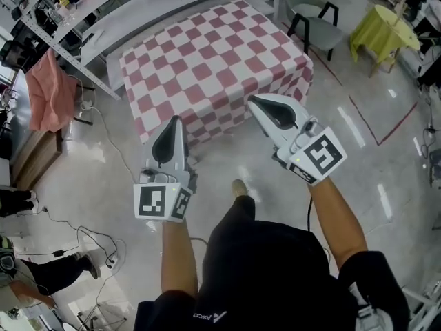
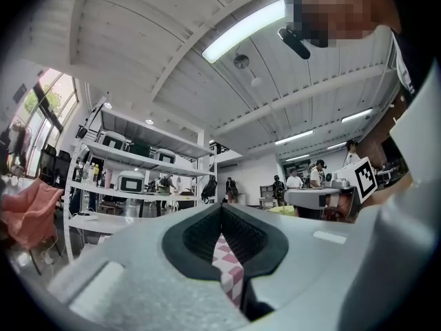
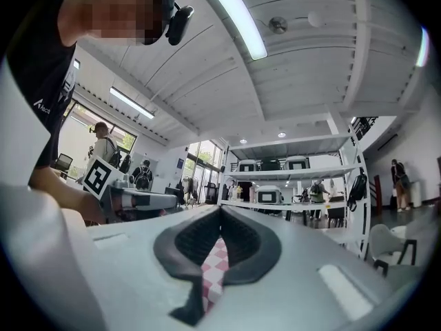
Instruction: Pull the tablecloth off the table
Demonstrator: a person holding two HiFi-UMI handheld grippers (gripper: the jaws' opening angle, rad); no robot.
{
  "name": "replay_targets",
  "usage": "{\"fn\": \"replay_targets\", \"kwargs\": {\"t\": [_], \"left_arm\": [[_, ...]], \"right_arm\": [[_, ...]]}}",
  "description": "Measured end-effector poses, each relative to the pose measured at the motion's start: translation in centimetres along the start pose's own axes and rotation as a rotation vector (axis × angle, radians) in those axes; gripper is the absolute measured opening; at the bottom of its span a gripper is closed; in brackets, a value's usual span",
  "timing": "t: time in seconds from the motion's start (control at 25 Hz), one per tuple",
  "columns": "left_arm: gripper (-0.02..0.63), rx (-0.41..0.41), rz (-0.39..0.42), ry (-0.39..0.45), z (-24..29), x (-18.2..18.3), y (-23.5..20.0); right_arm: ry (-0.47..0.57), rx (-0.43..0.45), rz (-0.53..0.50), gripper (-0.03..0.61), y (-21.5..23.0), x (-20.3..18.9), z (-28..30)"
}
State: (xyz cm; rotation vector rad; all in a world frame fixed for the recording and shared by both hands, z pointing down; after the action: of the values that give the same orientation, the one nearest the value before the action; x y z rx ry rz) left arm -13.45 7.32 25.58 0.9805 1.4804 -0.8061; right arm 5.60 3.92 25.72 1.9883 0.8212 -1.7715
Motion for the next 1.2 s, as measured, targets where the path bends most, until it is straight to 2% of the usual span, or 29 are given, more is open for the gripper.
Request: {"fn": "replay_targets", "kwargs": {"t": [0.2, 0.4, 0.8, 0.96, 1.2], "left_arm": [[0.009, 0.001, -0.002, -0.013, 7.3, -2.7, -6.5], [0.009, 0.017, -0.028, -0.036, 12.4, -5.0, -11.9], [0.009, 0.073, -0.068, -0.129, 19.5, -9.5, -17.9], [0.011, 0.126, -0.077, -0.19, 22.6, -11.4, -19.5], [0.012, 0.255, -0.125, -0.278, 27.8, -14.7, -22.2]], "right_arm": [[-0.021, -0.024, 0.007, 0.002, 5.9, -3.0, 7.7], [-0.055, -0.035, 0.01, 0.002, 9.7, -5.6, 13.5], [-0.149, -0.049, 0.027, 0.002, 15.7, -11.2, 21.0], [-0.195, -0.037, 0.052, 0.002, 19.6, -13.6, 23.6], [-0.281, 0.006, 0.079, 0.002, 26.4, -18.0, 27.5]]}}
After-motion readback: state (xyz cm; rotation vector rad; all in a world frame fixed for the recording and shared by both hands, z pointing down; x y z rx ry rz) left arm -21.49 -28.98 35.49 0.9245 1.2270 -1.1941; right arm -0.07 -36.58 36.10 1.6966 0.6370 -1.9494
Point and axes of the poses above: the fingertips, and each gripper's own axes: z forward along the fingers, y to its right, x out of its top, the point moved 4 cm from there along -z, backward along the fingers, and after that the axes turned 4 degrees about -x, right-handed, at the moved point
